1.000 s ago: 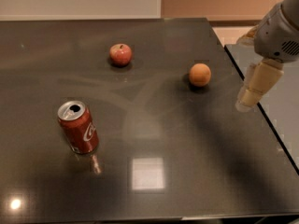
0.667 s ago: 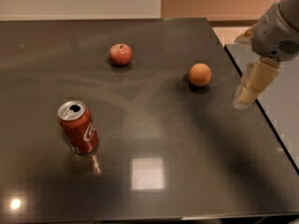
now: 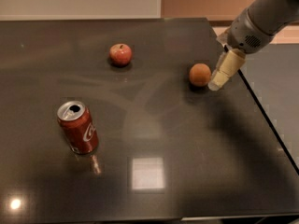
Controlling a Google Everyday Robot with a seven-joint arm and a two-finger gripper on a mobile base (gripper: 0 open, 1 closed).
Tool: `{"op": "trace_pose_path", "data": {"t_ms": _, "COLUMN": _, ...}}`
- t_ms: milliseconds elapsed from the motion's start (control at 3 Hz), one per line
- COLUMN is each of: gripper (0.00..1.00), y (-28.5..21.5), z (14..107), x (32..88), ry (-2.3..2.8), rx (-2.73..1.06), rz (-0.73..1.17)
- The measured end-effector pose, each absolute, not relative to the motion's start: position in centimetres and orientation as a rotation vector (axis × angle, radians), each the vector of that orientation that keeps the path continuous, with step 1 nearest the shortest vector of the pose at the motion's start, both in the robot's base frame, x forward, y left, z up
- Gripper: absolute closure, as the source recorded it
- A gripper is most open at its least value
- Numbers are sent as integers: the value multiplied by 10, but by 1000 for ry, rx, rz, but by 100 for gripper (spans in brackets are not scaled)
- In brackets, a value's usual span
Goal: Move orange near coke can
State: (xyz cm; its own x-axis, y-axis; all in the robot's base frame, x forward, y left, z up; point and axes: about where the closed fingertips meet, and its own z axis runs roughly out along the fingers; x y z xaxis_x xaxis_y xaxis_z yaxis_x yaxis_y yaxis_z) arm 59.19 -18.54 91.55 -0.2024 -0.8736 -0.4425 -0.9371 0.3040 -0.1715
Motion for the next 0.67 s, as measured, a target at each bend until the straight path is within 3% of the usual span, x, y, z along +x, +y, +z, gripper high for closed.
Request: {"op": "trace_pose_path", "data": {"t_ms": 667, "gripper": 0, "y": -177, "z": 881, "x": 629, "ry": 2150, "rx": -1585, "rz": 257}}
